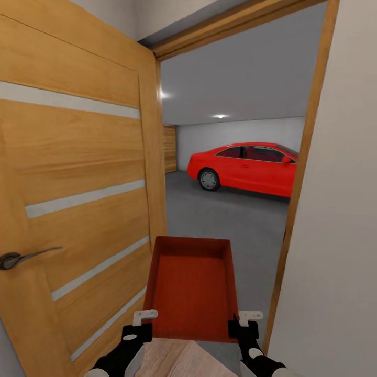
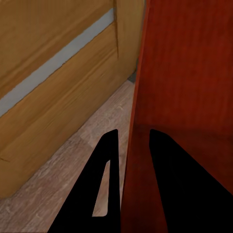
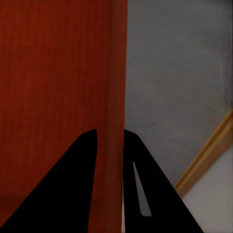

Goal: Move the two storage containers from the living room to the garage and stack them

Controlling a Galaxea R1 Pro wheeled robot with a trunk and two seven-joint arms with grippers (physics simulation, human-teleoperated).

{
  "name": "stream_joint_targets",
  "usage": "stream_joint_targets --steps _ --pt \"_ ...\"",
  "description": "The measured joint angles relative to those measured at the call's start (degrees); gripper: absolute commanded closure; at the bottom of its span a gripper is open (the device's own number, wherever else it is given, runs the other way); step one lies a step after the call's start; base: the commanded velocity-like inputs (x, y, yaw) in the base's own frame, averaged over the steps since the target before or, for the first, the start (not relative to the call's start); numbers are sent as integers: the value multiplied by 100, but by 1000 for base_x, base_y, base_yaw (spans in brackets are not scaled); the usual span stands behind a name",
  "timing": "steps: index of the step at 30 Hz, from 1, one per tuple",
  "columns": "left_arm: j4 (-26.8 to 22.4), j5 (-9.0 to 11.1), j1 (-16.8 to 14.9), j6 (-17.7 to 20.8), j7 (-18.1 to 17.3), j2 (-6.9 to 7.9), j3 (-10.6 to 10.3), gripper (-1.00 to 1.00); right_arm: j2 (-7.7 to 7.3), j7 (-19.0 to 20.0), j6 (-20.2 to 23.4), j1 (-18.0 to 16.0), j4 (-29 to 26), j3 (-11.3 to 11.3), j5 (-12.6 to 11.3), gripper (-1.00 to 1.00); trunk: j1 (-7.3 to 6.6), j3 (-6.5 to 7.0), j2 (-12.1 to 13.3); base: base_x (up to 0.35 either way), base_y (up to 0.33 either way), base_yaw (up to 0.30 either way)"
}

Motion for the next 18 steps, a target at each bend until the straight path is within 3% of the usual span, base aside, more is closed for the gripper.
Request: stream_joint_targets --steps 18 --pt "0 -1 0 0 -1 0 2 100 0 -2 2 0 -3 2 1 100 0 0 0 239 221 -285"
